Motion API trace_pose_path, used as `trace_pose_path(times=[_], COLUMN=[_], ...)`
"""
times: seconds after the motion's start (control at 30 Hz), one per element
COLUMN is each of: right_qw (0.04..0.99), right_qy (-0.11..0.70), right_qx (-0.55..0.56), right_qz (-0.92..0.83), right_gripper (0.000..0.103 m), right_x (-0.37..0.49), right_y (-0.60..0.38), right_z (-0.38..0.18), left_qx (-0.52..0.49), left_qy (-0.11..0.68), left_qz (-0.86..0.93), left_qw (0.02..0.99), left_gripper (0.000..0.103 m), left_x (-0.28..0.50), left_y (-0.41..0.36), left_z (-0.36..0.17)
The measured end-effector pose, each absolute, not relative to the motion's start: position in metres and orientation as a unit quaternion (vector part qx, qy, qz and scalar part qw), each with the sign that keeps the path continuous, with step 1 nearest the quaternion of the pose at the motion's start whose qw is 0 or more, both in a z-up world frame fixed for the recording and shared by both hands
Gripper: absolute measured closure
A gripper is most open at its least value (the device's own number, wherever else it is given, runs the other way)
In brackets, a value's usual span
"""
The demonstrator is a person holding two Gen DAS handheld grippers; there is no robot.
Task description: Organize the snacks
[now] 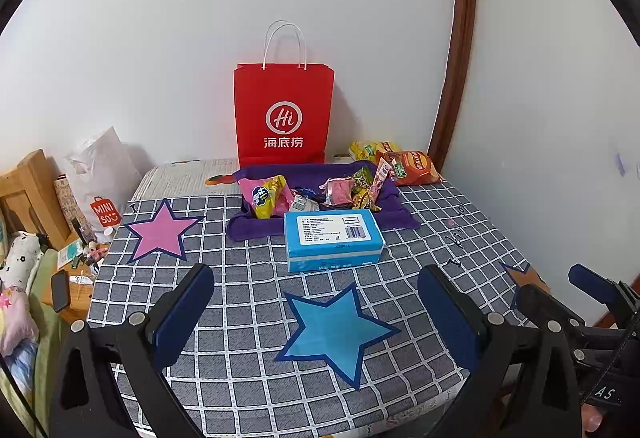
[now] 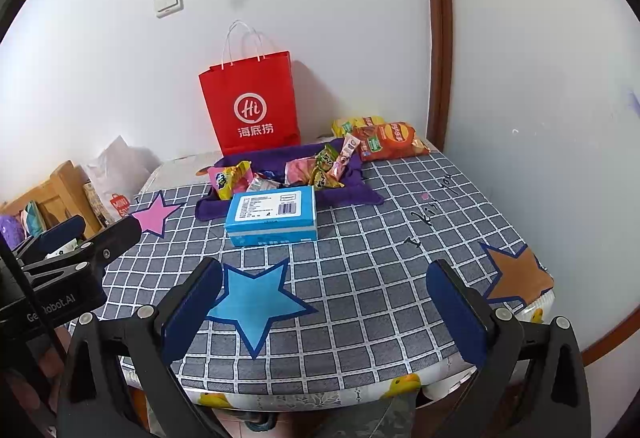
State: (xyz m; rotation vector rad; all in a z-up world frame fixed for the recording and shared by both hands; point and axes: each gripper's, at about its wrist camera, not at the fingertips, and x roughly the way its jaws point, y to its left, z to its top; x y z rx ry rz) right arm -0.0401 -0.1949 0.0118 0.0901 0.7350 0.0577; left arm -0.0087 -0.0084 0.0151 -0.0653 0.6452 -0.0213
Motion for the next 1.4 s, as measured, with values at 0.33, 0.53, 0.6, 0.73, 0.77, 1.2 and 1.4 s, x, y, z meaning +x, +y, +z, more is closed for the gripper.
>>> trace_pose_path(times=[0.33, 0.53, 0.6, 0.73, 0.77, 1.2, 1.4], right_qw=[0.933, 0.933, 0.933, 0.933, 0.933, 0.934, 0.935], right_qy=[0.357, 0.356, 0.356, 0.356, 0.355, 0.353, 0.350], right_qx=[0.044, 0.043, 0.043, 0.043, 0.043, 0.044, 0.046], right_qz=[0.030, 0.031, 0.032, 0.033, 0.033, 0.035, 0.039], right_gripper=[0.002, 0.002, 0.002, 0.002, 0.002, 0.002, 0.002], right_x=[-0.0413, -0.0420, -0.0420, -0.0415, -0.0411, -0.0420, -0.0438], right_y=[-0.1934, -0.1932, -0.1928, -0.1923, -0.1920, -0.1911, -0.1909], right_z=[0.0128, 0.0133, 0.0134, 0.0135, 0.0136, 0.0146, 0.0166], left_qx=[-0.032, -0.032, -0.032, -0.033, -0.033, -0.033, -0.034], left_qy=[0.317, 0.317, 0.317, 0.317, 0.317, 0.316, 0.315], left_qz=[-0.010, -0.010, -0.009, -0.010, -0.010, -0.011, -0.014], left_qw=[0.948, 0.948, 0.948, 0.948, 0.948, 0.948, 0.948], left_gripper=[0.000, 0.000, 0.000, 0.000, 0.000, 0.000, 0.000], left_x=[-0.0090, -0.0090, -0.0089, -0.0090, -0.0090, -0.0090, -0.0088], left_y=[-0.0087, -0.0086, -0.0089, -0.0081, -0.0081, -0.0090, -0.0081], left_z=[0.0153, 0.0154, 0.0154, 0.0158, 0.0158, 0.0168, 0.0186])
